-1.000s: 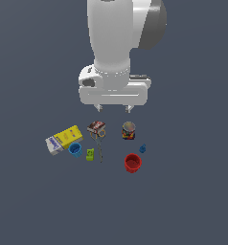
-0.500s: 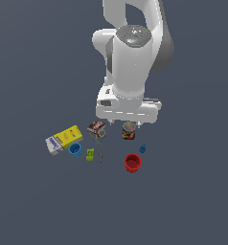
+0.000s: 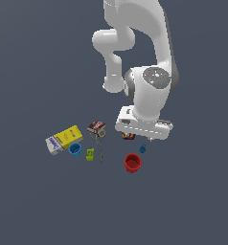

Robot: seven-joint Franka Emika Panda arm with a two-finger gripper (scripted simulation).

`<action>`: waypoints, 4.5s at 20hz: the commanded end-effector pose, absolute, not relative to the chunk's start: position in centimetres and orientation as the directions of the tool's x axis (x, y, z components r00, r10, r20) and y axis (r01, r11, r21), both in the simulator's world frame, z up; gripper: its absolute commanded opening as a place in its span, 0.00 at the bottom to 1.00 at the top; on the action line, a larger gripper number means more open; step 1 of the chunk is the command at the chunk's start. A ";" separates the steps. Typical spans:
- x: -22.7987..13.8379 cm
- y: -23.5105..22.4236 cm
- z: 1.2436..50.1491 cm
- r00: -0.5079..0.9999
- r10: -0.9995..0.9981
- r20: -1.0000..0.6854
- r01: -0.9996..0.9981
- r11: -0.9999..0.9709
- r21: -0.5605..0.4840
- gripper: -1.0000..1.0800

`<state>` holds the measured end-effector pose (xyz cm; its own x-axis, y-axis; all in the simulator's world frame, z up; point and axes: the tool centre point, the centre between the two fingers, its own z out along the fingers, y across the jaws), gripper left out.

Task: Pick up a designated object from a clutter of objects.

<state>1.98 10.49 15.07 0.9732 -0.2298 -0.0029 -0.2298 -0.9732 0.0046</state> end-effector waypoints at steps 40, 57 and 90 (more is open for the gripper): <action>0.9 14.8 4.2 0.955 -0.297 0.000 -0.297 -0.955 0.000 0.00; -0.6 13.6 7.4 0.955 -0.297 0.000 -0.297 -0.955 0.000 0.00; -11.6 4.3 32.4 0.955 -0.297 -0.001 -0.297 -0.955 -0.002 0.00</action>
<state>-11.02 4.70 31.26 0.9549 -0.2971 -0.0002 -0.2971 -0.9549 -0.0023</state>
